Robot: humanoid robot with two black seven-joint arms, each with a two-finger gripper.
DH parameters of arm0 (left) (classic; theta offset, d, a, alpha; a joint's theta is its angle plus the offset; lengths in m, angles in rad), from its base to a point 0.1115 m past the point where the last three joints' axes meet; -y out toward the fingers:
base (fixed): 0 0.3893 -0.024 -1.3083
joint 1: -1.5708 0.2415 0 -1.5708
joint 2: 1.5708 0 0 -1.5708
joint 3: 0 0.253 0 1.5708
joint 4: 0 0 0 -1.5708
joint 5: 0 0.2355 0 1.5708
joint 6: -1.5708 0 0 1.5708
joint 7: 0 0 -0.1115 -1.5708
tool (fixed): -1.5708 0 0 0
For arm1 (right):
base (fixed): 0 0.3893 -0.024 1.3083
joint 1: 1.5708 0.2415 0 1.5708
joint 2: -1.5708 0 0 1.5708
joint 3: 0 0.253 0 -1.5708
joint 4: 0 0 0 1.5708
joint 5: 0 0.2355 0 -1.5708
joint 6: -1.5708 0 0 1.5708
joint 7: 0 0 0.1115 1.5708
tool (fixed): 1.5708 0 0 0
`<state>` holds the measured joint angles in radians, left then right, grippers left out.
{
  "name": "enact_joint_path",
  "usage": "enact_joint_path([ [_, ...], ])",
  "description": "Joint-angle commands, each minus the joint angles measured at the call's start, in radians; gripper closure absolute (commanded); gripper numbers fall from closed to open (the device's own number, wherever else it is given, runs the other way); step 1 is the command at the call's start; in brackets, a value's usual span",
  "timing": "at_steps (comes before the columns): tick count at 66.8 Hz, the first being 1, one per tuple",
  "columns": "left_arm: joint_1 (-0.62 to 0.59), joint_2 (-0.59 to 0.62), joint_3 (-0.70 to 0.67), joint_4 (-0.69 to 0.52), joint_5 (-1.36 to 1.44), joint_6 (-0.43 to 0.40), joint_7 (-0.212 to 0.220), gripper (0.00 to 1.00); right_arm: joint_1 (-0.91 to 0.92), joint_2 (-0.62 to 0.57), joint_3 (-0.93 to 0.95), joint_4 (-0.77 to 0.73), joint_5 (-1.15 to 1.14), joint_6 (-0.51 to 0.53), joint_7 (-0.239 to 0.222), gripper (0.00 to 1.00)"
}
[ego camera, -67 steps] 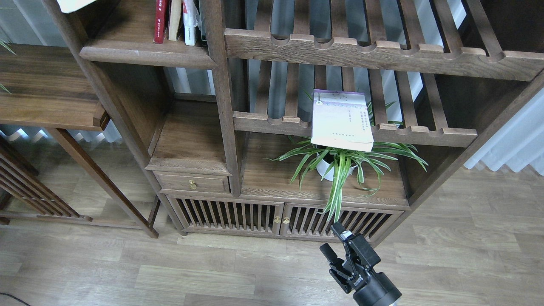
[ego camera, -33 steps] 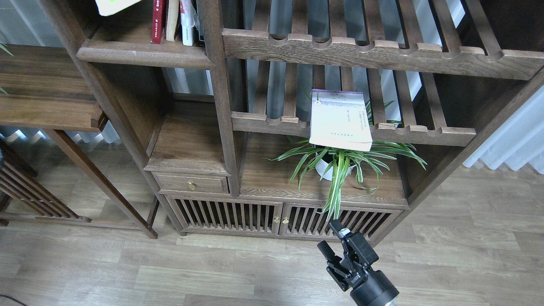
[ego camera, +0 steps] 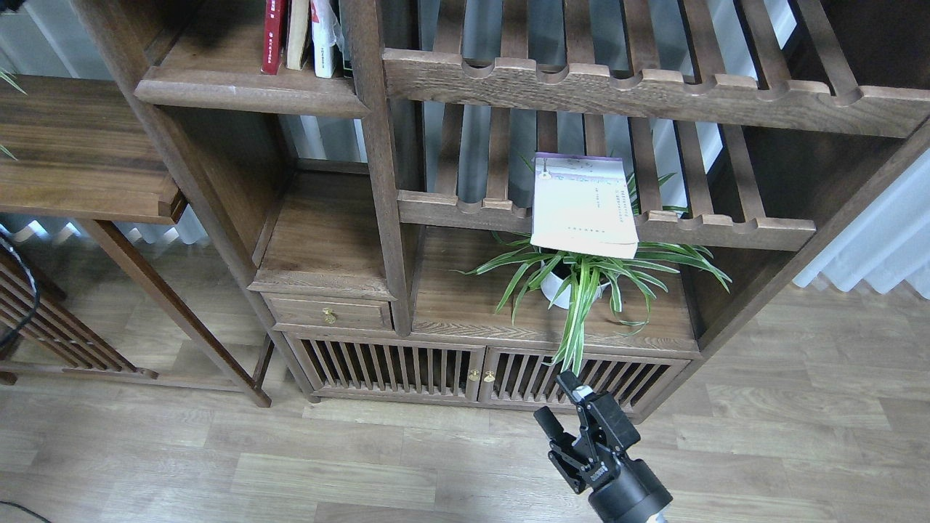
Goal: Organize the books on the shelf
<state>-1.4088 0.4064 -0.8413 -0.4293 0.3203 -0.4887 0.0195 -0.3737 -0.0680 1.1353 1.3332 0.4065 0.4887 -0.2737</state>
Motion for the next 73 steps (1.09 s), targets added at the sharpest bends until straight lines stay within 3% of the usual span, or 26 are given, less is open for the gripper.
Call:
enact_joint_path([
  [1,0.03,-0.032,0.001,0.027,0.002,0.0,-0.038,0.99,-0.001,0.002,0.0,0.001,0.002,0.0,0.001,0.01],
  [22,0.01,-0.113,0.054,0.119,0.005,0.0,-0.053,1.0,-0.008,0.016,0.003,0.014,0.003,0.0,0.004,0.01],
  [54,-0.044,-0.112,0.174,0.141,0.008,0.0,-0.053,1.0,-0.013,0.045,0.041,0.021,0.012,0.0,0.004,0.01],
  [62,-0.041,-0.11,0.186,0.147,0.042,0.0,-0.085,1.0,-0.004,0.06,0.061,0.021,0.012,0.0,0.005,0.01],
  [73,-0.033,-0.107,0.189,0.161,0.066,0.0,-0.093,1.0,0.013,0.068,0.063,0.02,0.018,0.0,0.005,0.01],
])
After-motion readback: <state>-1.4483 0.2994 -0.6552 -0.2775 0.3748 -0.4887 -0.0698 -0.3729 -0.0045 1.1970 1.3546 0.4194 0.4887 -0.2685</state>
